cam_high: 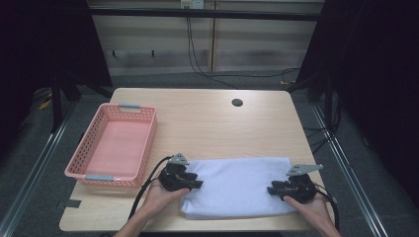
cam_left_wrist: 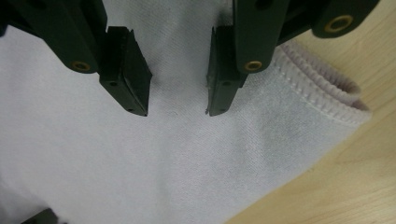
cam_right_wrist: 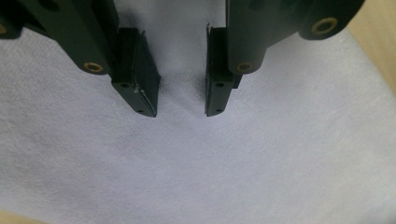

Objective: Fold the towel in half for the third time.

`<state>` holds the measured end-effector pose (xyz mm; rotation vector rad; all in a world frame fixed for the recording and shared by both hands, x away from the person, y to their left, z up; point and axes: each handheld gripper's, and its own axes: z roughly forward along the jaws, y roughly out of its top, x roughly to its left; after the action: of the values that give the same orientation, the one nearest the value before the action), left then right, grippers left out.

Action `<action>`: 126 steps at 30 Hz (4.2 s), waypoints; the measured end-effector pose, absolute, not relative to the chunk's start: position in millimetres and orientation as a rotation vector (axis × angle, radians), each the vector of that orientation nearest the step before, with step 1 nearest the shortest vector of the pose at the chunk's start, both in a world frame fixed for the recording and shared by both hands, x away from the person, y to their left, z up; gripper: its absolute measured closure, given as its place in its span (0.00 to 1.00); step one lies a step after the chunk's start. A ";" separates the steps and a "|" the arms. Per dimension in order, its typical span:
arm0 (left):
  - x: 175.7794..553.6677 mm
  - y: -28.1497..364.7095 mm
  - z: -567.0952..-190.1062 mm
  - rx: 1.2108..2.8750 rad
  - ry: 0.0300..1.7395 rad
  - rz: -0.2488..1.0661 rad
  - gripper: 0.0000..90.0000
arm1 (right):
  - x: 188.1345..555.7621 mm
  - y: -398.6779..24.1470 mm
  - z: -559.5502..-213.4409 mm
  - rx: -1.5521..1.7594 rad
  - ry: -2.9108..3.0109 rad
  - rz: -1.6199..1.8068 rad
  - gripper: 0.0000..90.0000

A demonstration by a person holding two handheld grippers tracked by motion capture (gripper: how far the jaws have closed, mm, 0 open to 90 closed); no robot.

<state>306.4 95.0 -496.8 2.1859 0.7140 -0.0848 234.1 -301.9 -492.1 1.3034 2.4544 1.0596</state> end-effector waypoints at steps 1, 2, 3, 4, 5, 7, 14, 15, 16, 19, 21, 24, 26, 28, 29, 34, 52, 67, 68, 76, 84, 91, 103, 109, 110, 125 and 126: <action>306.6 93.3 -497.1 2.183 0.715 -0.087 0.66 | 237.9 -305.3 -492.8 1.312 2.443 1.068 0.73; 305.7 91.8 -497.4 2.181 0.710 -0.089 0.65 | 240.1 -308.1 -493.1 1.328 2.426 1.067 0.73; 303.1 90.7 -496.9 2.187 0.698 -0.072 0.65 | 242.1 -309.9 -493.8 1.312 2.419 1.071 0.73; 301.2 91.9 -495.0 2.195 0.691 -0.072 0.64 | 242.5 -311.0 -493.7 1.333 2.418 1.083 0.71; 300.2 93.4 -494.2 2.188 0.704 -0.084 0.64 | 241.8 -311.5 -492.8 1.362 2.416 1.100 0.67; 300.7 96.5 -493.2 2.190 0.690 -0.080 0.63 | 236.6 -310.1 -488.0 1.365 2.394 1.091 0.61; 317.4 117.1 -479.4 2.107 0.783 -0.009 0.62 | 210.5 -274.0 -472.7 1.229 2.459 1.240 0.56; 320.7 118.5 -478.8 2.101 0.785 -0.010 0.62 | 207.8 -264.7 -471.8 1.190 2.480 1.243 0.55; 323.9 118.4 -478.1 2.109 0.785 -0.010 0.62 | 205.9 -255.1 -471.1 1.157 2.503 1.243 0.53; 333.0 115.9 -479.1 2.097 0.806 -0.003 0.61 | 203.6 -225.9 -471.4 1.062 2.572 1.275 0.50; 335.1 112.6 -479.8 2.107 0.801 0.007 0.61 | 203.3 -203.4 -472.8 0.998 2.624 1.257 0.48; 335.6 109.7 -480.8 2.109 0.802 0.013 0.59 | 203.5 -167.1 -473.5 0.887 2.709 1.271 0.47; 337.0 111.2 -481.1 2.104 0.803 0.013 0.58 | 206.5 -143.0 -476.8 0.832 2.747 1.265 0.46; 339.4 114.3 -481.0 2.093 0.814 0.010 0.58 | 210.7 -121.7 -479.7 0.770 2.790 1.243 0.46; 340.9 115.7 -480.8 2.095 0.825 0.018 0.58 | 212.3 -112.0 -481.0 0.752 2.798 1.236 0.46; 346.2 121.5 -482.4 2.083 0.847 0.027 0.56 | 224.8 -80.6 -484.7 0.693 2.832 1.265 0.42; 350.9 120.5 -493.3 2.119 0.930 0.063 0.44 | 211.5 -77.8 -498.6 0.561 2.735 1.144 0.50; 346.7 116.2 -486.8 2.092 0.858 -0.066 0.90 | 220.1 -79.7 -482.0 0.689 2.698 1.144 0.89; 347.8 119.2 -481.5 2.077 0.859 -0.071 0.90 | 221.3 -80.6 -476.7 0.701 2.688 1.169 0.89; 354.7 131.1 -407.6 2.007 0.843 0.019 0.90 | 232.4 -72.0 -420.8 0.730 2.550 1.450 0.89; 356.1 107.4 -369.8 2.059 0.776 0.101 0.90 | 237.1 -77.4 -384.9 0.755 2.404 1.673 0.88; 358.6 46.9 -401.6 2.095 0.720 -0.012 0.88 | 217.2 -134.2 -402.6 0.898 2.318 1.628 0.88; 364.4 -44.6 -448.4 2.162 0.646 -0.142 0.84 | 185.9 -233.4 -448.0 1.163 2.303 1.454 0.82; 362.7 -48.2 -451.6 2.083 0.636 -0.164 0.62 | 174.0 -250.6 -458.4 1.229 2.357 1.319 0.61; 361.7 -43.9 -449.2 2.073 0.633 -0.163 0.55 | 172.0 -254.0 -457.9 1.237 2.350 1.319 0.57; 286.7 35.2 -451.3 2.205 0.501 -0.096 0.62 | 286.4 -246.0 -454.9 1.234 2.276 1.151 0.36; 279.0 38.2 -454.2 2.202 0.493 -0.092 0.61 | 294.4 -243.7 -458.6 1.249 2.268 1.145 0.36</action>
<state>279.0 38.2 -454.2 2.2023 0.4933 -0.0921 294.4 -243.7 -458.6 1.2491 2.2681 1.1447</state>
